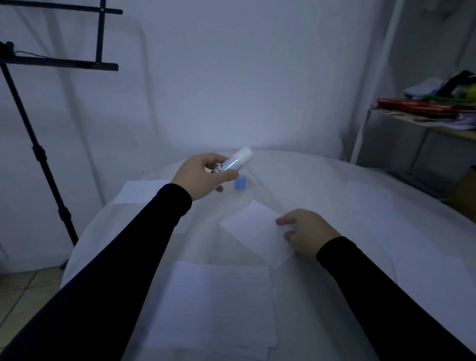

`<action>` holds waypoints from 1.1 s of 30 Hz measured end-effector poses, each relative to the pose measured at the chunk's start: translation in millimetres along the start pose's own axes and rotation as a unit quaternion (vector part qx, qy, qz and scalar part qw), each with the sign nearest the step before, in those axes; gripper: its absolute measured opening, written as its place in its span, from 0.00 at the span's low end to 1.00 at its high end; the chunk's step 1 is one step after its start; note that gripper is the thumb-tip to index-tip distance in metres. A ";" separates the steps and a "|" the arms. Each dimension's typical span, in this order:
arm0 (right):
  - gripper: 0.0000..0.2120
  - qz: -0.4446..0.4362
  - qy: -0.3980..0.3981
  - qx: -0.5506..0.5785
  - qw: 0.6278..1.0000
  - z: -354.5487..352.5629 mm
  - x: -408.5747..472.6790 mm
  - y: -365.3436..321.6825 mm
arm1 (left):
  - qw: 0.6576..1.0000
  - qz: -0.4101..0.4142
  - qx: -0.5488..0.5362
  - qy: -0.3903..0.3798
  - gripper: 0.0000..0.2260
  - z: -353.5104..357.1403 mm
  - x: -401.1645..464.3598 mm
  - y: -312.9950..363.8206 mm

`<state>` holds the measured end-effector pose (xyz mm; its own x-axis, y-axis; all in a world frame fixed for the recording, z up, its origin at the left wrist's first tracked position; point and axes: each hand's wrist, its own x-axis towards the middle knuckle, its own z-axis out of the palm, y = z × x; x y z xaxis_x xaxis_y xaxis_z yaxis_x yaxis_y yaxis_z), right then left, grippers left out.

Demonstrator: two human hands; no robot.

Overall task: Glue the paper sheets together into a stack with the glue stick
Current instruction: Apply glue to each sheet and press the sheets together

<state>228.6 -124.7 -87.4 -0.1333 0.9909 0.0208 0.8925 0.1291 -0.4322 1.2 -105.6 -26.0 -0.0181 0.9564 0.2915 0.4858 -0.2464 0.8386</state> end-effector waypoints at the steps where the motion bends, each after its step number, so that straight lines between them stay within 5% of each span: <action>1: 0.19 0.000 0.011 -0.040 0.999 0.5 -2.4 0.5 | 1.000 0.000 0.000 -0.005 0.05 2.0 -0.1 1.9; 5: 0.18 -0.015 0.139 -0.101 0.985 2.9 -11.7 -7.2 | 1.000 -0.013 0.003 -0.025 0.09 6.6 2.1 5.5; 9: 0.24 -0.017 0.064 -0.145 0.987 4.7 -11.7 -4.0 | 0.997 -0.052 -0.048 -0.041 0.16 12.3 0.5 8.3; 14: 0.19 -0.106 -0.003 -0.096 0.990 -3.4 -17.5 21.2 | 0.989 -0.072 -0.129 -0.019 0.18 21.9 -2.6 9.6; 18: 0.15 -0.134 0.037 -0.047 0.989 -7.7 -19.2 38.4 | 0.977 -0.063 -0.198 0.038 0.23 36.6 0.3 13.9; 23: 0.16 -0.075 0.080 -0.064 0.992 -12.9 -19.8 47.3 | 0.987 0.008 -0.136 0.085 0.28 64.5 -1.7 24.8; 33: 0.17 -0.084 0.066 0.027 0.994 -6.0 -15.0 57.4 | 0.991 0.133 -0.004 0.014 0.21 121.1 -13.2 36.6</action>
<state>284.4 -131.9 -107.0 -0.2186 0.9523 0.2128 0.8371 0.2950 -0.4607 125.0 -108.3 -55.0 0.0853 0.8533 0.5144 0.4694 -0.4898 0.7346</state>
